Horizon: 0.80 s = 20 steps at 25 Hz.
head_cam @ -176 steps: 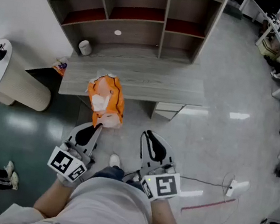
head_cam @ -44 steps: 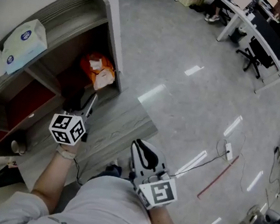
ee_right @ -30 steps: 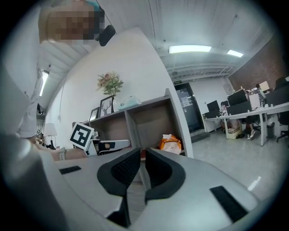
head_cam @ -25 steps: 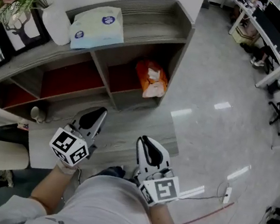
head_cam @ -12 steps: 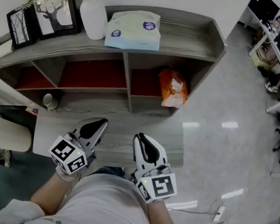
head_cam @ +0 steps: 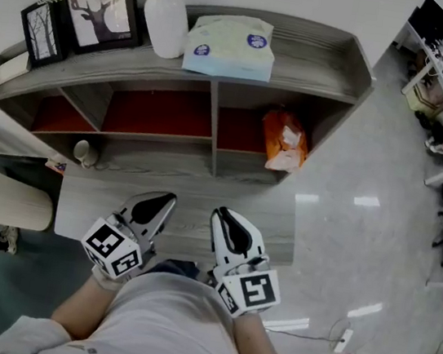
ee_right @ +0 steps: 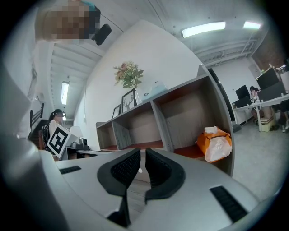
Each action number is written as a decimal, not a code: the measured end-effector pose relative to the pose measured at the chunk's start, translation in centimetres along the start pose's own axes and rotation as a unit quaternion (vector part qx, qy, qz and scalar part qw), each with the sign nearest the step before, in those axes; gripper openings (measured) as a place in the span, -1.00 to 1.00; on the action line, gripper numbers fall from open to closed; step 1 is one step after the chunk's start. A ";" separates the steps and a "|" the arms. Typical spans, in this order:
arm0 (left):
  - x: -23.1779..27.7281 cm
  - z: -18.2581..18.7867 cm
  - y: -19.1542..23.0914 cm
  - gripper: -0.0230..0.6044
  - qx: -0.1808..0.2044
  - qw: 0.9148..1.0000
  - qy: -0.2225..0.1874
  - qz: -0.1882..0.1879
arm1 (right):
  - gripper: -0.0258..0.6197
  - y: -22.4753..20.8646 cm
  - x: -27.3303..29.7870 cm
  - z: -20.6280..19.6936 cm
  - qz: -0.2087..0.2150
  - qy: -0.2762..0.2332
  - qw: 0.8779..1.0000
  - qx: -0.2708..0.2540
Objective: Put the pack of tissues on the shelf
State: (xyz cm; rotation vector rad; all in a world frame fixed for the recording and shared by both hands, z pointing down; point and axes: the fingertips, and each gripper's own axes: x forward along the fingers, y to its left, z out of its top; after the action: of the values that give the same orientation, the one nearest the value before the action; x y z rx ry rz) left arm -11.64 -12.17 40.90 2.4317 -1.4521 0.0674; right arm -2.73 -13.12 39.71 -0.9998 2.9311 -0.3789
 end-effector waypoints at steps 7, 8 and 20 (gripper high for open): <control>0.1 -0.1 0.0 -0.87 -0.004 1.000 0.001 -0.002 | -0.78 0.2 0.1 -0.3 -0.003 0.010 1.000 -0.009; 0.2 -0.1 -0.1 -0.87 -0.004 1.000 0.001 -0.003 | -0.78 0.1 0.0 -0.2 -0.004 0.009 1.000 -0.009; 0.8 -0.3 -0.6 -0.87 -0.005 1.000 0.000 -0.016 | -0.78 -0.2 -0.8 -0.2 -0.014 0.008 1.000 -0.011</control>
State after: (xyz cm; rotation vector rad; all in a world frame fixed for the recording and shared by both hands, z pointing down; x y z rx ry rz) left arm -10.71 -12.44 41.22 2.4449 -1.4104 0.0528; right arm -2.00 -12.81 39.89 -1.0466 2.9441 -0.3575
